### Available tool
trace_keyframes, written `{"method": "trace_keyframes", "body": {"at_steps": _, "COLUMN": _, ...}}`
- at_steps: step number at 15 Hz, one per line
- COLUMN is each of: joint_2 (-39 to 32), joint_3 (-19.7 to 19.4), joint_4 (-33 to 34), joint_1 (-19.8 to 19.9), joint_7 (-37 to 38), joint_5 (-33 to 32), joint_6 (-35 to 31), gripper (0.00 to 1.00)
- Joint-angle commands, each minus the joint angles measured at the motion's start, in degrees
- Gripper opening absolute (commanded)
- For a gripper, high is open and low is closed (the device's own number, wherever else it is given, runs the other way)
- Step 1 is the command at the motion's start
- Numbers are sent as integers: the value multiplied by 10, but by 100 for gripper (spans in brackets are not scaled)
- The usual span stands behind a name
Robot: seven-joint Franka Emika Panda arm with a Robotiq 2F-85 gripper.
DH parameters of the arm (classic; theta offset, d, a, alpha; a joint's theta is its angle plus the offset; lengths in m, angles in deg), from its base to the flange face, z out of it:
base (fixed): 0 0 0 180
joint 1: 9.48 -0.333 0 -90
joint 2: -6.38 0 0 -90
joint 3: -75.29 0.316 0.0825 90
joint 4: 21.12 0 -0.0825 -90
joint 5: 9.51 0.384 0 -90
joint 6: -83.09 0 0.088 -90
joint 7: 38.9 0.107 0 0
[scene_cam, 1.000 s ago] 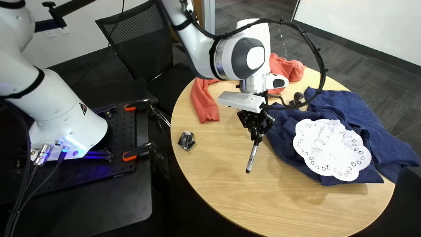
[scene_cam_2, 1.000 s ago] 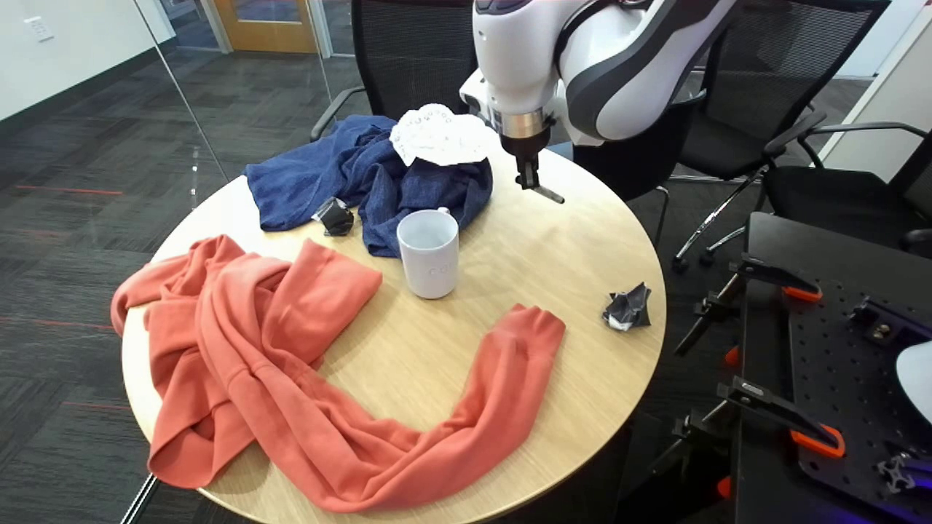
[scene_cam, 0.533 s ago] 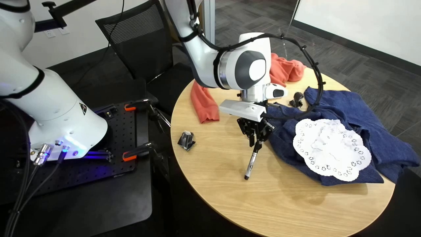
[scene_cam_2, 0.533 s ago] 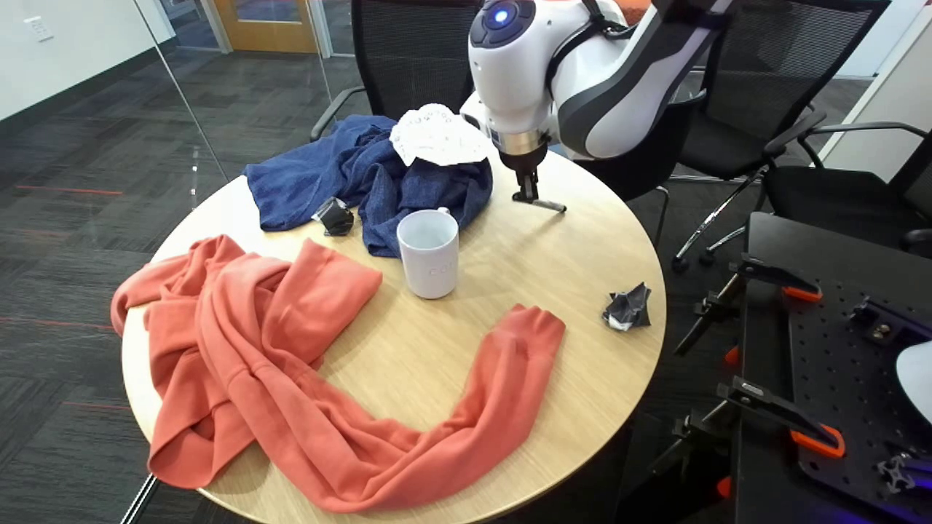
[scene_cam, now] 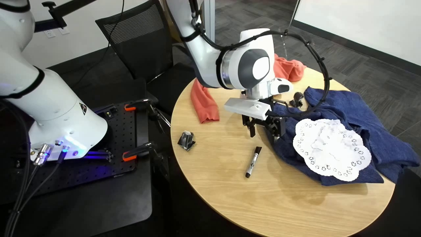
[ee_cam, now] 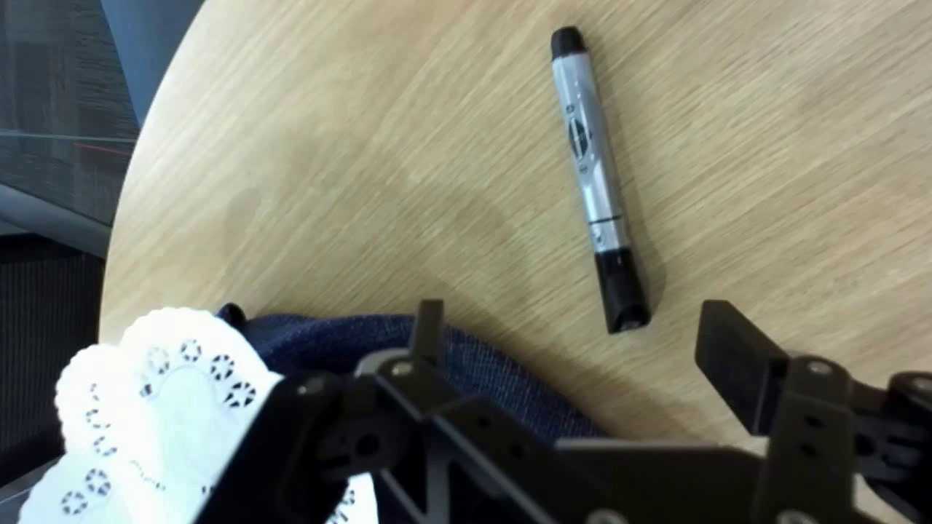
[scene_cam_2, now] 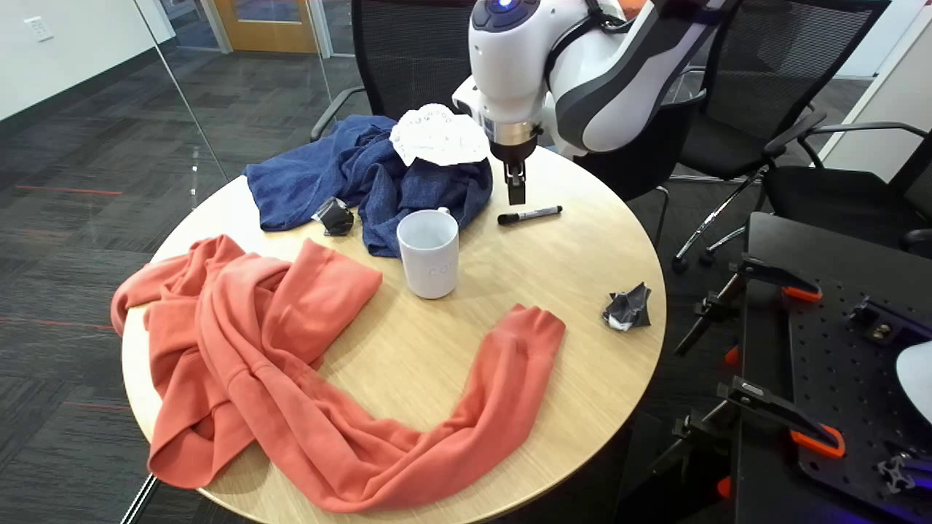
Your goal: Remove the marker from the mug and put it on the table.
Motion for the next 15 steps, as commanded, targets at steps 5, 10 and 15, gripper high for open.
{"method": "trace_keyframes", "body": {"at_steps": 5, "joint_2": 82, "joint_3": -51, "joint_4": -60, "joint_1": -36, "joint_7": 61, "joint_5": -68, "joint_6": -103, "gripper": 100}}
{"method": "trace_keyframes", "body": {"at_steps": 10, "joint_2": 124, "joint_3": -68, "joint_4": -91, "joint_1": -46, "joint_7": 77, "joint_5": -109, "joint_6": -142, "gripper": 100}}
{"method": "trace_keyframes", "body": {"at_steps": 15, "joint_2": 92, "joint_3": -55, "joint_4": -63, "joint_1": -35, "joint_7": 60, "joint_5": -89, "joint_6": -123, "gripper": 100}}
